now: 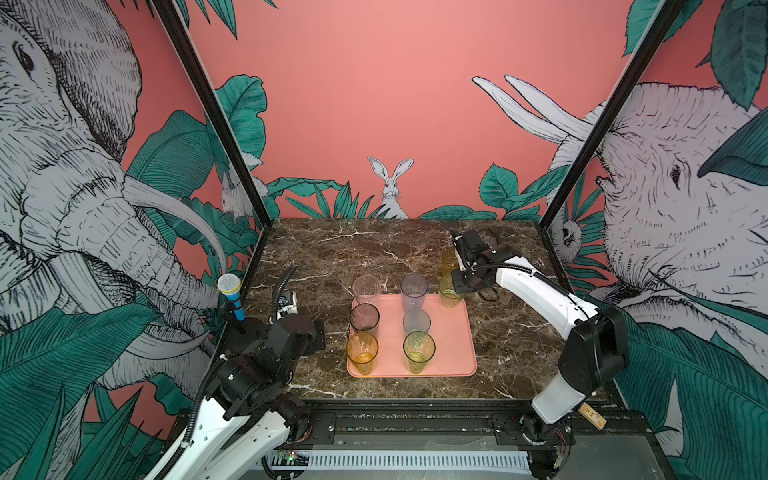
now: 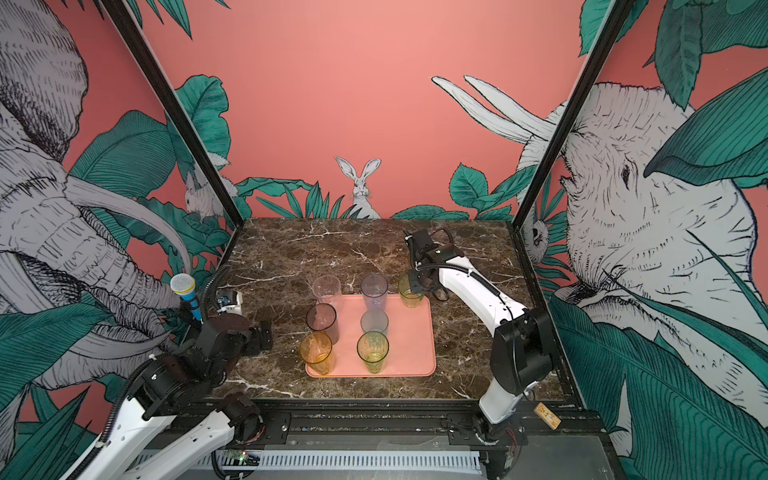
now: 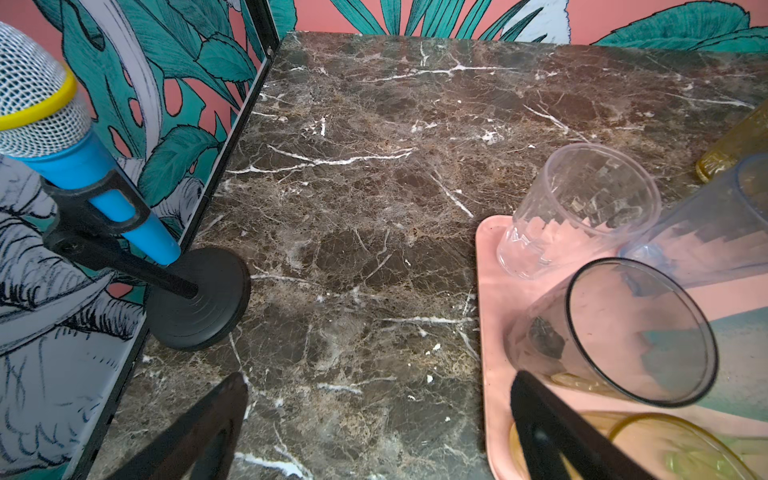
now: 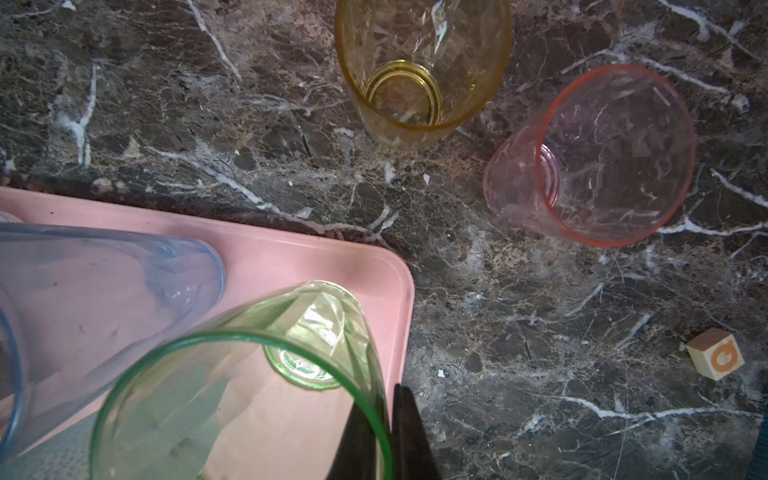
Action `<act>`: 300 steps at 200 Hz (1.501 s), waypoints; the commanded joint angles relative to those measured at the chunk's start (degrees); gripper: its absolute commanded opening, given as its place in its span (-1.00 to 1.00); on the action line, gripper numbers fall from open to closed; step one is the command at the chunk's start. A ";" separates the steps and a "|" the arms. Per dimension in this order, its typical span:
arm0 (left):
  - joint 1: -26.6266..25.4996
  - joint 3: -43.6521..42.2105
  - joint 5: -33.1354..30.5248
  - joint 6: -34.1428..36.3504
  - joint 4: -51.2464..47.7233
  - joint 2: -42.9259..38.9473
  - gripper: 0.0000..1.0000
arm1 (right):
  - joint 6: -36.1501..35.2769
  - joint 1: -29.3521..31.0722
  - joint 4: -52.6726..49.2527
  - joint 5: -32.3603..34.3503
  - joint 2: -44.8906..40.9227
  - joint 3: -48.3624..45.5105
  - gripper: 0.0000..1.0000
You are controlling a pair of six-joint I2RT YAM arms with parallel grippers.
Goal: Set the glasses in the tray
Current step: 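Carry the green glass with the right gripper over the tray's far edge, then lower the green glass onto the tray and open the right gripper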
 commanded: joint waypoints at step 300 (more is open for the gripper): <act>0.15 -0.33 0.09 -0.33 0.39 1.37 0.98 | 2.45 -1.99 8.11 -1.29 5.23 -5.38 -1.00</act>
